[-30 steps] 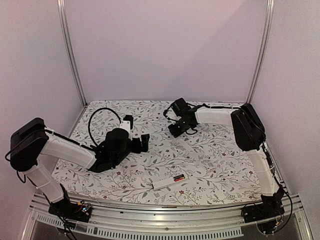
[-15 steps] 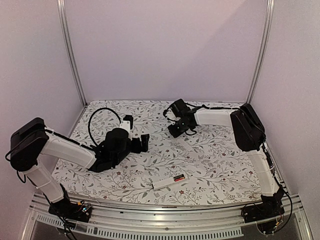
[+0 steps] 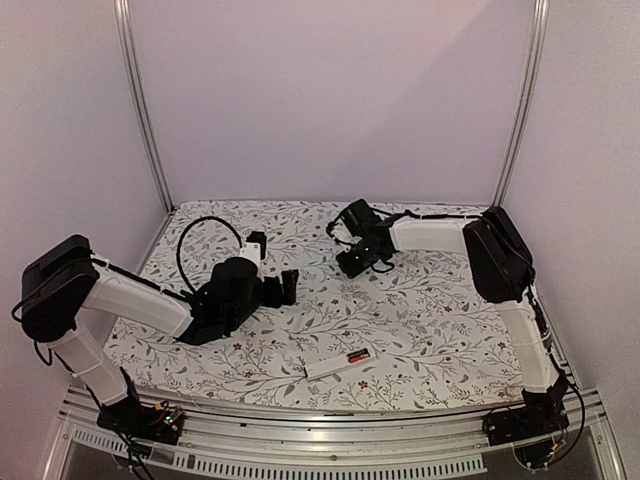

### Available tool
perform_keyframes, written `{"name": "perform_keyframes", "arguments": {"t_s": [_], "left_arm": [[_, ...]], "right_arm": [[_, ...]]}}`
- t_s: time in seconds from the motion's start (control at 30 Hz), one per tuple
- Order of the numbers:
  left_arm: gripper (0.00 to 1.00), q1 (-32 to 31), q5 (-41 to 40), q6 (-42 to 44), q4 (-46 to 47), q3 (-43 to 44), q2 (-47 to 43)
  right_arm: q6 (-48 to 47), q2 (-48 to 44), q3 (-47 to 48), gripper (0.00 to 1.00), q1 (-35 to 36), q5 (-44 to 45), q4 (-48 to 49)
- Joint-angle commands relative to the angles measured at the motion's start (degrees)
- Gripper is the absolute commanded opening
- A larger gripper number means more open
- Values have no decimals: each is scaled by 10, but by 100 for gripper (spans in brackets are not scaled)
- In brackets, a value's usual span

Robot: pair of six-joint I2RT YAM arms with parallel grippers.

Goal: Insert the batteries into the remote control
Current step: Move the right arm with the battery cover to the center of the board.

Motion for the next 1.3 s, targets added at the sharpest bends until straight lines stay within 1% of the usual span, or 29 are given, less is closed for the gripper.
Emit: {"name": "perform_keyframes", "arguments": {"t_s": [0.0,0.37,0.47,0.53,0.7,0.87,1.07,1.27], "left_arm": [[99,9,3,-5,-4,-9,5],[99,9,2,-7,-6,-11,1],[99,9,2,-7,-6,-12,1],[99,8,1,-7,-7,-13,1],[99,9,3,-4,-7,-9,3],[99,8,7,-8,-7,-9,6],[99,8,13,-5,-10,-3,11],[98,7,41,1,-13,29,42]], "right_arm": [[9,-17,-16,12,3,-24,-48],[2,22,10,11,-4,-20,-46],[0,31,13,6,-4,-19,-49],[-1,32,11,0,-4,-21,-50],[0,27,9,0,-4,-21,-54],[2,-1,-1,0,-4,-27,-42],[19,-71,-67,0,-4,-37,11],[22,-89,-83,0,-4,-29,18]]}}
